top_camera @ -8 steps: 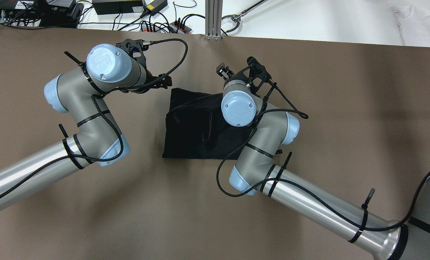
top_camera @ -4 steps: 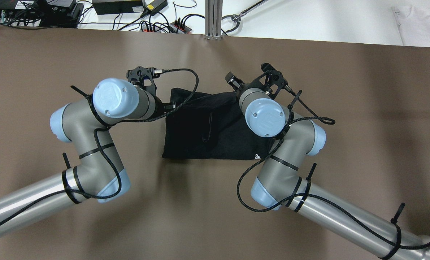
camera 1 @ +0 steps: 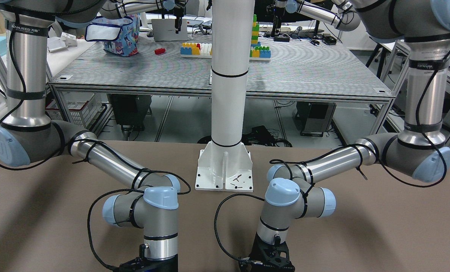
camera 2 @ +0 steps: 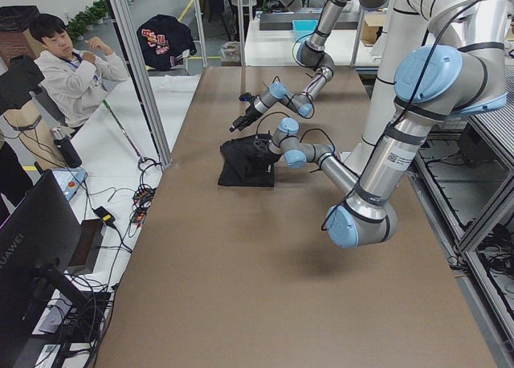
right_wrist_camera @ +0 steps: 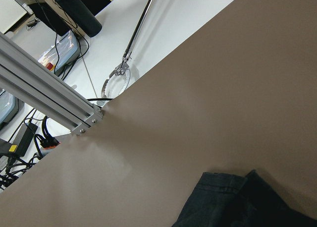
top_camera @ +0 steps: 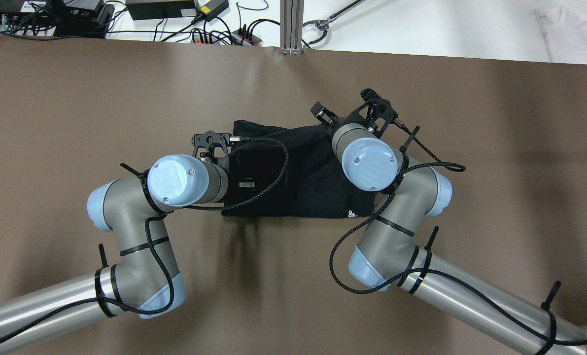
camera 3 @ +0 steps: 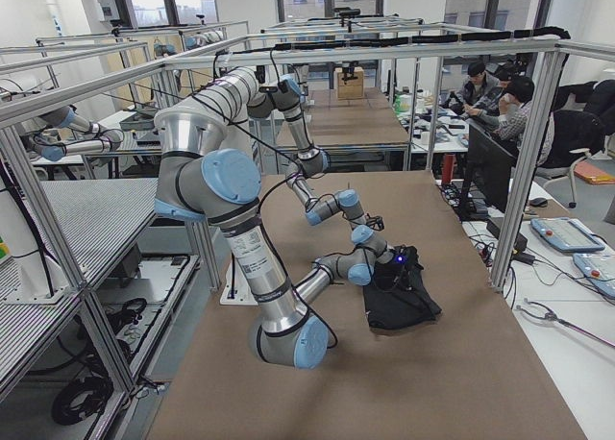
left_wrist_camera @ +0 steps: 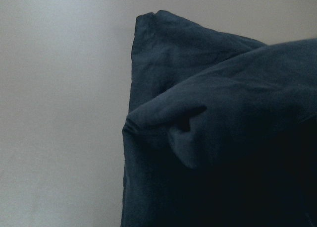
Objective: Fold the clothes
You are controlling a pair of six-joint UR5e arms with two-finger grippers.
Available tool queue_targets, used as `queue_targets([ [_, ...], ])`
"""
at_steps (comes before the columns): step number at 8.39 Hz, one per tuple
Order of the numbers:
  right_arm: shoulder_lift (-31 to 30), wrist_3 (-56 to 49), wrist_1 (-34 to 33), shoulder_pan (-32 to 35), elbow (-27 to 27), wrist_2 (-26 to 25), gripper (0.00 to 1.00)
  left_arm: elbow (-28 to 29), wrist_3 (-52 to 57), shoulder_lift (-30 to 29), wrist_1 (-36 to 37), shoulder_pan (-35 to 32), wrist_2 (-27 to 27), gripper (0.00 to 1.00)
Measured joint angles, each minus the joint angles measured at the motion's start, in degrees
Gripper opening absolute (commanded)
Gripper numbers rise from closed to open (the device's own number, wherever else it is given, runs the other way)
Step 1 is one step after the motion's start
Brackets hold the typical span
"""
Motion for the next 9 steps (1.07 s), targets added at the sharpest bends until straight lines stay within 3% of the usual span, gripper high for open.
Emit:
queue_targets([
  [2, -0.36, -0.02, 0.05, 0.00, 0.07, 0.01, 0.94, 4.61, 0.13, -2.56, -0.37, -1.50, -0.08, 0.00],
  [5, -1.03, -0.02, 0.17, -0.01, 0.11, 0.01, 0.94, 19.47, 1.16, -12.83, -1.24, -8.48, -1.85, 0.00],
  [7, -1.35, -0.30, 0.18, -0.01, 0.06, 0.01, 0.94, 32.26, 2.73, -18.54, -7.67, -13.00, -2.96, 0.00],
  [9, -1.94, -1.13, 0.28, -0.01, 0.06, -0.05, 0.94, 36.88, 6.52, -18.52, -11.41, -17.18, -4.73, 0.00],
])
